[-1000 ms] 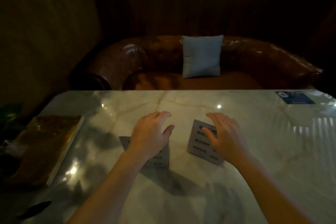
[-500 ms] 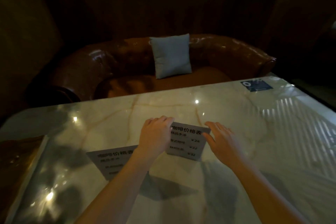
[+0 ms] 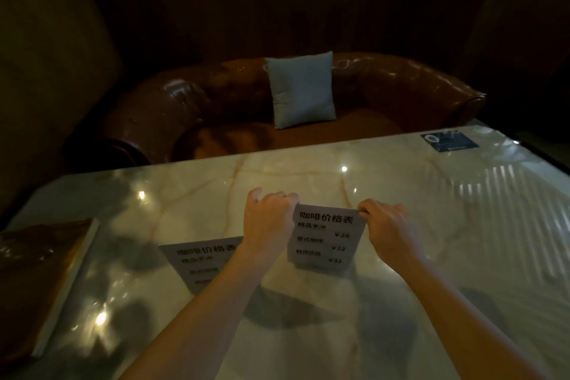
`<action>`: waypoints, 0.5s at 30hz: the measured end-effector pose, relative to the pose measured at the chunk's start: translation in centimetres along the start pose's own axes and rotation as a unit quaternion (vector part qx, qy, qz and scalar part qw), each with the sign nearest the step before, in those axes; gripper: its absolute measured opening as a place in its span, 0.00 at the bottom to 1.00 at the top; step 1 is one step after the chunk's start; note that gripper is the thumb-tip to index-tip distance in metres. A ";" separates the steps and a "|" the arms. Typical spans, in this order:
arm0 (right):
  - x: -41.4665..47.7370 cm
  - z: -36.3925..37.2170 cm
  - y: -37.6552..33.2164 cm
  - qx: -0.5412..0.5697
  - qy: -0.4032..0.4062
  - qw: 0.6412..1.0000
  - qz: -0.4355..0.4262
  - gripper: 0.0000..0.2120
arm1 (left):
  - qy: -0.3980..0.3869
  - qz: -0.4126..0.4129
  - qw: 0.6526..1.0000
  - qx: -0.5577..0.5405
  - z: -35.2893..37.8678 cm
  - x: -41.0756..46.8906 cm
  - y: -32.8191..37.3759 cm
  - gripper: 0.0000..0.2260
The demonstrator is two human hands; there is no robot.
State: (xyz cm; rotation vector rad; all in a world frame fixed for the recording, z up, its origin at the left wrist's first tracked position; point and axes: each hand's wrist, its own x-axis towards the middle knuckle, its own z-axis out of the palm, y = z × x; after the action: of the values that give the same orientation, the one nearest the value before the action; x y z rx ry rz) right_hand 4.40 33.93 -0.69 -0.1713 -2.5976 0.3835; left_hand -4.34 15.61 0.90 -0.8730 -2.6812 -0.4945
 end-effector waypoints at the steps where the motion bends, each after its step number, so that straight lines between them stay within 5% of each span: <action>1: -0.2 -0.2 0.0 0.009 0.002 1.000 -0.008 0.06 | 0.006 0.002 1.000 -0.006 -0.2 -0.5 0.1 0.08; 15: -3.4 -0.8 -0.4 0.057 -0.015 0.997 -0.045 0.07 | 0.078 0.037 0.996 -0.009 -0.6 -6.0 -0.1 0.12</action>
State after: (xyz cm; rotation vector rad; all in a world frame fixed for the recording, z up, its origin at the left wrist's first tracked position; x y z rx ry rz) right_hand 7.69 33.08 -1.46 -0.0097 -2.5943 0.5028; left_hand 0.32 12.22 -0.77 -0.8974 -2.4980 -0.5473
